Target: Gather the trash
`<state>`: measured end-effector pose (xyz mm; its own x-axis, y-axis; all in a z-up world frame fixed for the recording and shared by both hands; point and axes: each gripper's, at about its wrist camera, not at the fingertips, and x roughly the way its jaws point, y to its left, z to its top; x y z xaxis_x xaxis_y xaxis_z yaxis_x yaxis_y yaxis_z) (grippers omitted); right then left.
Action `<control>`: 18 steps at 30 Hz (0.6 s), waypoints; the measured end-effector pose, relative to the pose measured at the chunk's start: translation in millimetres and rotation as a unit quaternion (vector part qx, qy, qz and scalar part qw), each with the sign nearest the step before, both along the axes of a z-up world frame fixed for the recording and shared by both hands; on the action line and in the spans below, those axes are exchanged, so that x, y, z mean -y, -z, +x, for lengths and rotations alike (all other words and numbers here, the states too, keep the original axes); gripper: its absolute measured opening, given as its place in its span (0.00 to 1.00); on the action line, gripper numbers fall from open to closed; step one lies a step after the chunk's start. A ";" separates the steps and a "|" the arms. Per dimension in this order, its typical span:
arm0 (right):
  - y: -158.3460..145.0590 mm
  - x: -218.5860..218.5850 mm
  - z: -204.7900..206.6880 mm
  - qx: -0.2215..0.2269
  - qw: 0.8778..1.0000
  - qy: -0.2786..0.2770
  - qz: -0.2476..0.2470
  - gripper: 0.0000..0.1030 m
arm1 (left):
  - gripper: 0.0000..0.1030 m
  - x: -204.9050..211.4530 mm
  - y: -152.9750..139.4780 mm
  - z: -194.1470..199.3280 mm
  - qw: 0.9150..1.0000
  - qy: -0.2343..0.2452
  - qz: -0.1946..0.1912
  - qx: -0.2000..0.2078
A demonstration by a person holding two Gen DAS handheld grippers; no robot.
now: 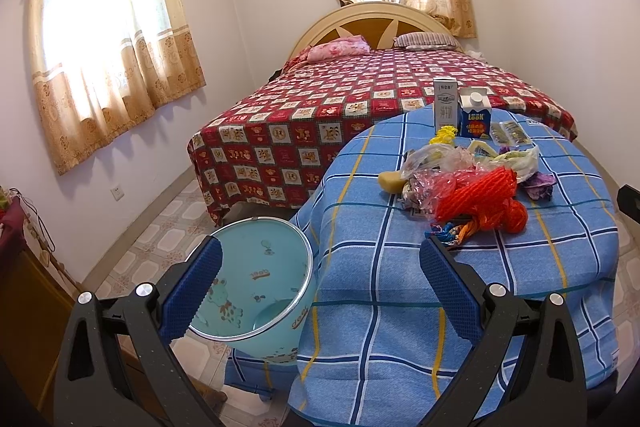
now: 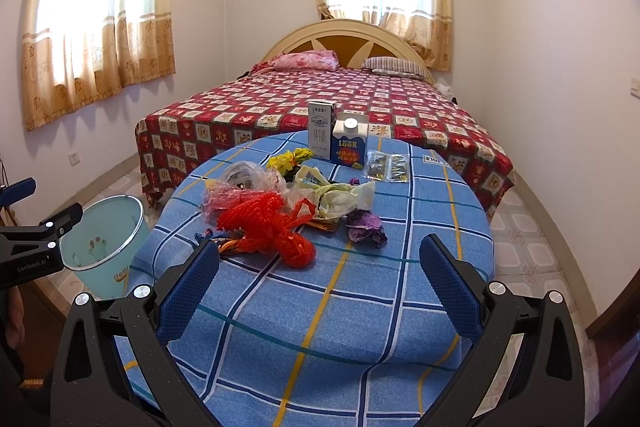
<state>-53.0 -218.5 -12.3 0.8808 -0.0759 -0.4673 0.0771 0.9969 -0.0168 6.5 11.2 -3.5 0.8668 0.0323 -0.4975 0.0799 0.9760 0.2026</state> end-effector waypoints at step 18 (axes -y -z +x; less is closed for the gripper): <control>9.7 0.2 0.0 -0.006 1.000 0.002 0.000 0.95 | 0.94 -1.0 2.8 0.9 1.000 -0.001 0.003 -0.003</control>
<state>-53.0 -218.7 -22.0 0.8750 -0.0803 -0.4775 0.0815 0.9965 -0.0183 7.4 12.2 -6.3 0.8639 0.0370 -0.5023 0.0792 0.9749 0.2079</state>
